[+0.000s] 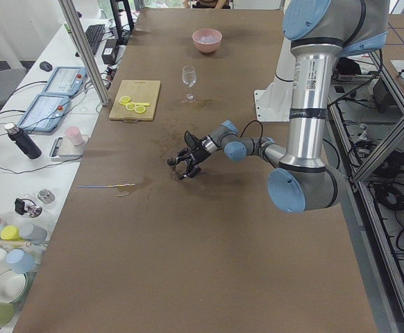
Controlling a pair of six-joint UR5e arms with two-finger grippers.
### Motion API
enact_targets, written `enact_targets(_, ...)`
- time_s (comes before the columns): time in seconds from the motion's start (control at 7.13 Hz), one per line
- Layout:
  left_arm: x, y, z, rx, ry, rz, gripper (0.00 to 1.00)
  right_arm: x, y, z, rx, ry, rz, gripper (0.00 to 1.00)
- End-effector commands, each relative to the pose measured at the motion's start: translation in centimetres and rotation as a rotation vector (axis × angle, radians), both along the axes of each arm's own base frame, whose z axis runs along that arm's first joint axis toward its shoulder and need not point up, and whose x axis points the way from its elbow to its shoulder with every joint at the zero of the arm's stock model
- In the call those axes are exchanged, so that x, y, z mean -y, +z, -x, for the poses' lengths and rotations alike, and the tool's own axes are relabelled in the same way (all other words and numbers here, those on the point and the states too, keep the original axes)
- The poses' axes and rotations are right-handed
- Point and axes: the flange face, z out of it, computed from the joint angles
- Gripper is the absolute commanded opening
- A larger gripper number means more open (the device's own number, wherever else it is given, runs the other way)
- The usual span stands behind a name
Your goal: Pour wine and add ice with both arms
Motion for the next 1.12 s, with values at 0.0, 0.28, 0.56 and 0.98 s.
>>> enact_targets(0.0, 2.2, -1.3, -2.1, -0.016, -0.02, -0.008, 0.93, 0.0, 0.1, 0.1, 0.0, -0.003, 0.002, 1.0)
enact_targets(0.28, 2.7, -0.9, -1.6, -0.004, -0.026, -0.003, 0.84, 0.0, 0.1, 0.2, -0.002, -0.005, 0.002, 1.0)
enact_targets(0.56, 2.6, -0.2, -1.2, 0.007, -0.026, 0.002, 0.85, 0.0, 0.1, 0.4, -0.002, -0.007, 0.003, 1.0)
enact_targets(0.98, 2.3, 0.4, -0.8, 0.032, -0.011, 0.007, 0.75, 0.1, 0.1, 0.7, -0.002, -0.008, 0.008, 1.0)
